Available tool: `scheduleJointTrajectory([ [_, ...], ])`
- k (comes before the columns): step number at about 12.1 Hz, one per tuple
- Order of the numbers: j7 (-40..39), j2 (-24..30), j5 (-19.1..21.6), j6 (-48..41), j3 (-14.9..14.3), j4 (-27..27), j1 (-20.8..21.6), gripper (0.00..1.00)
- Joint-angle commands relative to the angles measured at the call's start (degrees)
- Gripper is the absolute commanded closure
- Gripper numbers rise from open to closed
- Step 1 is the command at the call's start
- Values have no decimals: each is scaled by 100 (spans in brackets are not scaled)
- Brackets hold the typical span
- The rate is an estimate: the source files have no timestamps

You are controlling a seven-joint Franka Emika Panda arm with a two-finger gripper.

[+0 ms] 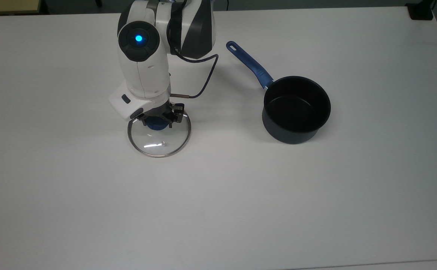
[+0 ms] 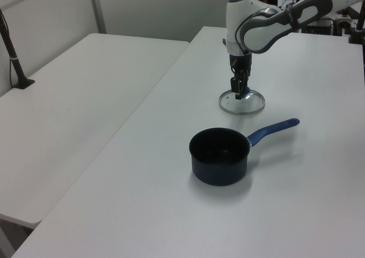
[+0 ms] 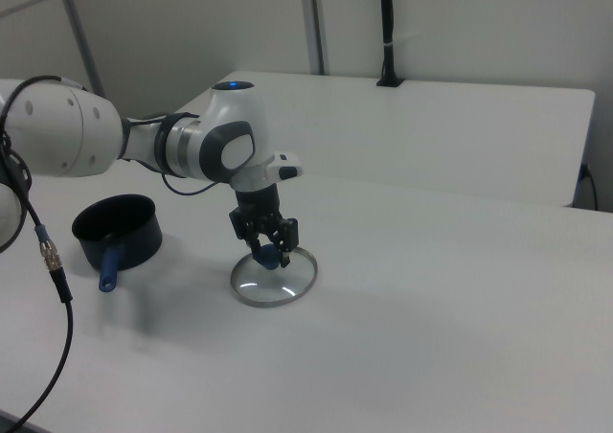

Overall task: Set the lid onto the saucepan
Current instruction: 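Close the gripper on the blue knob and lift the lid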

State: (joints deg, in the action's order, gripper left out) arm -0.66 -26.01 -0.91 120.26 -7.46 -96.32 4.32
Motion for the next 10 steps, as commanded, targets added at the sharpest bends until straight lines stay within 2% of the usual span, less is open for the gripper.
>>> scheduleJointTrajectory([
  [1,128,245,-85,-202,-97,95,51,44],
  [3,136,307,-76,-738,-176,428,25,45],
  [5,110,430,-58,-889,-308,588,25,45],
  [10,137,518,-6,-1671,-379,1089,16,46],
])
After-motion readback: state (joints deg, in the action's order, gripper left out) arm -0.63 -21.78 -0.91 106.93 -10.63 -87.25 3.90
